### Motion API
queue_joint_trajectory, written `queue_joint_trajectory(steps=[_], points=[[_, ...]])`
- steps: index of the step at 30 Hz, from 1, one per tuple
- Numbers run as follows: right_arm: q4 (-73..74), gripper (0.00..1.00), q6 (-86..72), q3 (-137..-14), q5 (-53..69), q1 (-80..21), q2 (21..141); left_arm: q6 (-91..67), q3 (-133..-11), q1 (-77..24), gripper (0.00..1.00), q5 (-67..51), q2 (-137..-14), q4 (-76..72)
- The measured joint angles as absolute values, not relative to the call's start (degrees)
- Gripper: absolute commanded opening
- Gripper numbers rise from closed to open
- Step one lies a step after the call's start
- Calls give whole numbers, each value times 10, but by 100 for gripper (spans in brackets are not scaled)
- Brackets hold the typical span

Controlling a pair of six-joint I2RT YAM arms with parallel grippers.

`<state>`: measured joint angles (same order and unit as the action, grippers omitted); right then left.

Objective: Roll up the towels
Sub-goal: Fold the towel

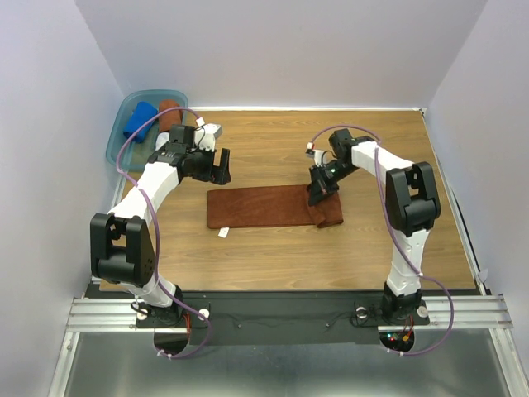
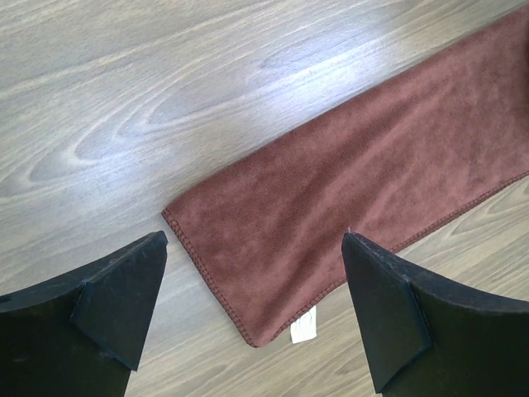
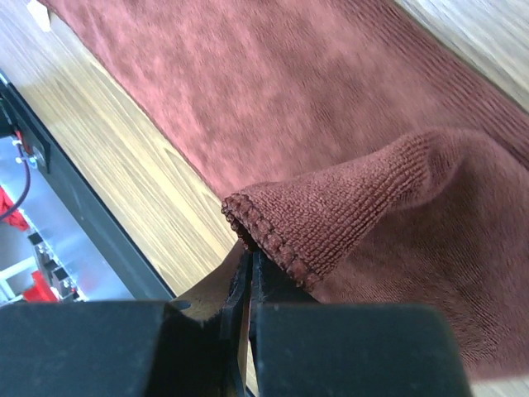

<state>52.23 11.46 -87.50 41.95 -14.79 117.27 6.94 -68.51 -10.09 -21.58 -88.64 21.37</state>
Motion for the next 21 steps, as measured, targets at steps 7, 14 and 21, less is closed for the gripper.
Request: queue_joint_trajectory(steps=[7,14,21], points=[[505,1,83,-892,426,-162,1198,69,-685,-100,99,-216,-886,218],[499,0,57,-918,442,-165,1208,70,-685,-96,99,-216,-887,219],[493,1,40,-948,457,-177,1237,70,-685,-96,99,-216,-893,221]])
